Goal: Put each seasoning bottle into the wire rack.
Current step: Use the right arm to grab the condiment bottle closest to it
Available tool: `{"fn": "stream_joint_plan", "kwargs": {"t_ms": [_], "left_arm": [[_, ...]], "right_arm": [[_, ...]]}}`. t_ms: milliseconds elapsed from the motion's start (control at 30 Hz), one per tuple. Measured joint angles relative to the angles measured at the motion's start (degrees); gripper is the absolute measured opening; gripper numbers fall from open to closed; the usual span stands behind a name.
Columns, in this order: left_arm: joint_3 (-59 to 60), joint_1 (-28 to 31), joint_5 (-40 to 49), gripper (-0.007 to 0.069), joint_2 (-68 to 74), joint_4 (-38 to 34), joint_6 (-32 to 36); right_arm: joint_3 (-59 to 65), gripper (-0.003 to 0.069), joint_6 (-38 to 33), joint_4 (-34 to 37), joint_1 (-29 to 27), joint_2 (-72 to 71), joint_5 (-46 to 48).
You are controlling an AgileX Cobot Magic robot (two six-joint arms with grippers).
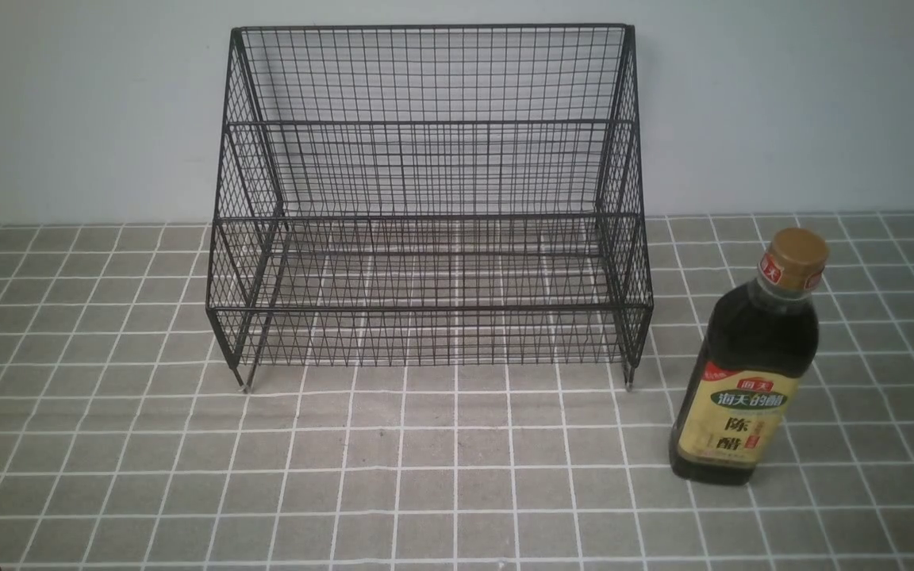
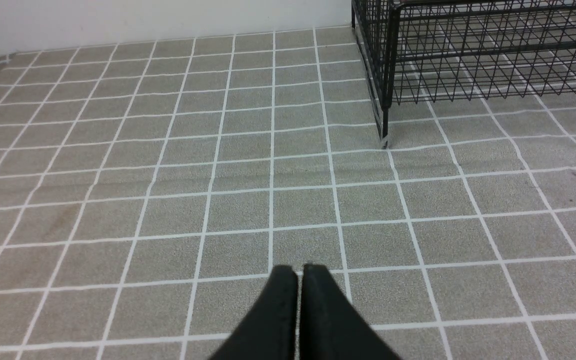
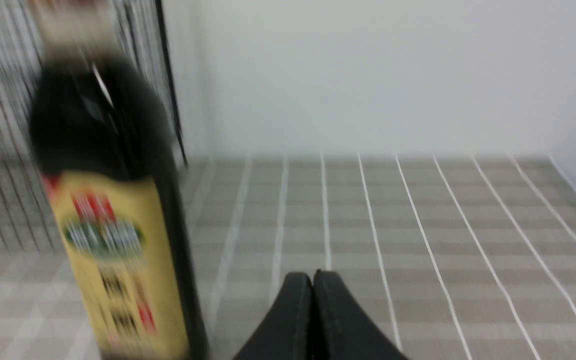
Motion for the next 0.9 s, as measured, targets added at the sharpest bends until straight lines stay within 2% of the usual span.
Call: {"fn": "stream_joint_plan", "kwargs": {"t_ms": [67, 200, 400, 500, 633, 767, 900], "left_arm": [[0.0, 0.0, 0.0, -0.0007, 0.0, 0.0, 0.0], [0.0, 0.0, 0.0, -0.0007, 0.0, 0.0, 0.0], [0.0, 0.0, 0.0, -0.0007, 0.0, 0.0, 0.0], [0.0, 0.0, 0.0, -0.0007, 0.0, 0.0, 0.0], [0.0, 0.0, 0.0, -0.0007, 0.0, 0.0, 0.0], [0.0, 0.0, 0.0, -0.0007, 0.0, 0.0, 0.0], [0.0, 0.0, 0.0, -0.0007, 0.0, 0.0, 0.0]], "right_arm": [[0.0, -0.0015, 2.31, 3.68, 0.0, 0.0, -7.2], [0.0, -0.0015, 5.75, 7.58, 0.0, 0.0, -15.94], [0.0, -0.0015, 6.71, 7.98, 0.0, 0.0, -19.06], [0.0, -0.0015, 9.32, 8.15, 0.0, 0.0, -21.92], [-4.76, -0.0015, 15.82, 5.24, 0.0, 0.69, -18.24], [-17.85, -0.0014, 20.98, -6.17, 0.0, 10.52, -8.81], [-27.21, -0.0007, 22.15, -10.96, 0.22, 21.23, 0.81]]}}
